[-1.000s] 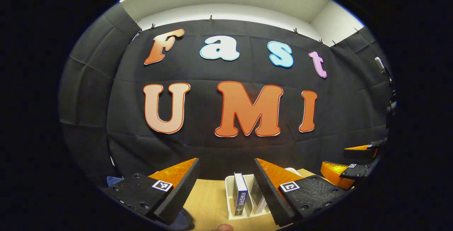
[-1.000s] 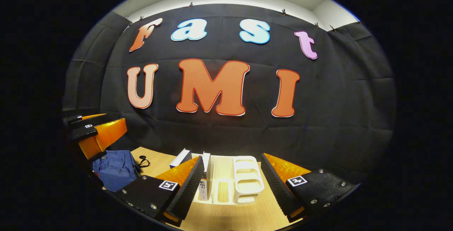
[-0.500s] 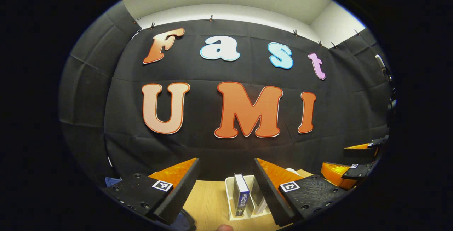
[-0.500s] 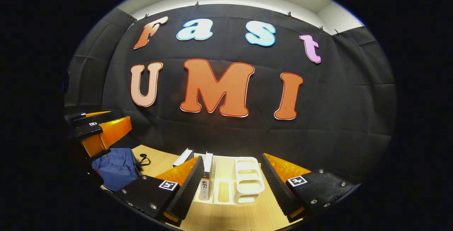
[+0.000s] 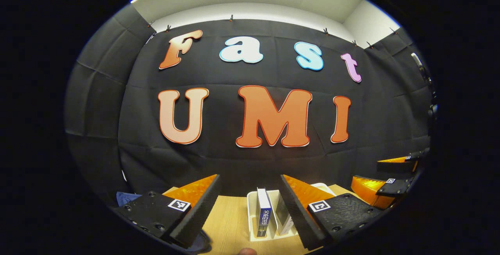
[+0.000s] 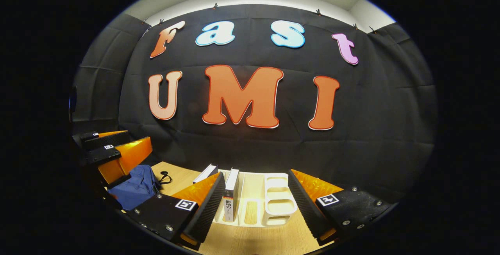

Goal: Open the schoolbag, grab two books from the bookshelf and put them into the schoolbag.

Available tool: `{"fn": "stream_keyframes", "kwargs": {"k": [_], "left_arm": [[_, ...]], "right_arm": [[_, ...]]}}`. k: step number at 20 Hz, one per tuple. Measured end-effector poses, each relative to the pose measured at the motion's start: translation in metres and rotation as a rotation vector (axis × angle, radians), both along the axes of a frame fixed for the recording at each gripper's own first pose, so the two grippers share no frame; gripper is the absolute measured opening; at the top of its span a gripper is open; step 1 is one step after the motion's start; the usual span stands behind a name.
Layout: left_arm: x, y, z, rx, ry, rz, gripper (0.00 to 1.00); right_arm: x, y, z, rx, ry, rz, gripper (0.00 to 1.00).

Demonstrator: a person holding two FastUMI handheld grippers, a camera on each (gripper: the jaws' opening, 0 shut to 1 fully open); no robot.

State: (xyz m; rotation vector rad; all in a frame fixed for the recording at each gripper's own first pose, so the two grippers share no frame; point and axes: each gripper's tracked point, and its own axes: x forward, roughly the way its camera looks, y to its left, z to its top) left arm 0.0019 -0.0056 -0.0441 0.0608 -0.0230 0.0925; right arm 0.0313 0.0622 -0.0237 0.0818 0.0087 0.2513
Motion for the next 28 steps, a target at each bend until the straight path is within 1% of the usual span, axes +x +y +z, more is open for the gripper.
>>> {"fn": "stream_keyframes", "kwargs": {"k": [4, 7, 8, 9, 11, 12, 14, 15, 17, 19, 23, 28], "left_arm": [[0.001, -0.007, 0.004, 0.018, -0.009, 0.033, 0.92], [-0.001, -0.01, 0.002, 0.035, -0.015, 0.063, 0.94], [-0.002, -0.01, 0.001, 0.04, -0.016, 0.071, 0.92], [-0.001, -0.012, -0.004, 0.042, -0.008, 0.074, 0.94], [-0.004, -0.012, -0.008, 0.042, -0.005, 0.069, 0.92], [-0.003, -0.011, -0.009, 0.046, -0.004, 0.068, 0.94], [-0.001, -0.007, -0.013, 0.046, 0.005, 0.052, 0.92], [-0.002, -0.002, -0.015, 0.052, 0.003, 0.056, 0.94], [-0.004, 0.012, -0.021, 0.069, 0.031, 0.075, 0.93], [-0.009, 0.022, -0.031, 0.068, 0.057, 0.077, 0.94], [-0.018, 0.052, -0.056, 0.093, 0.139, 0.111, 0.94], [-0.039, 0.092, -0.104, 0.218, 0.284, 0.161, 0.91]], "right_arm": [[0.007, 0.002, 0.003, 0.014, -0.006, 0.041, 0.96], [0.012, -0.002, 0.002, 0.005, -0.019, 0.051, 0.96], [0.014, -0.005, 0.004, 0.003, -0.031, 0.048, 0.96], [0.016, -0.006, 0.001, 0.003, -0.033, 0.044, 0.96], [0.017, -0.004, -0.004, 0.01, -0.017, 0.044, 0.96], [0.018, -0.002, -0.003, 0.012, -0.018, 0.038, 0.96], [0.019, -0.002, 0.0, 0.023, -0.029, 0.02, 0.96], [0.019, 0.002, -0.001, 0.026, -0.037, 0.019, 0.96], [0.02, 0.009, -0.005, 0.021, -0.025, 0.017, 0.96], [0.02, 0.016, -0.011, 0.02, -0.009, 0.022, 0.96], [0.023, 0.023, -0.016, 0.011, 0.004, 0.017, 0.96], [0.034, 0.026, -0.026, -0.002, 0.019, 0.015, 0.96]]}}
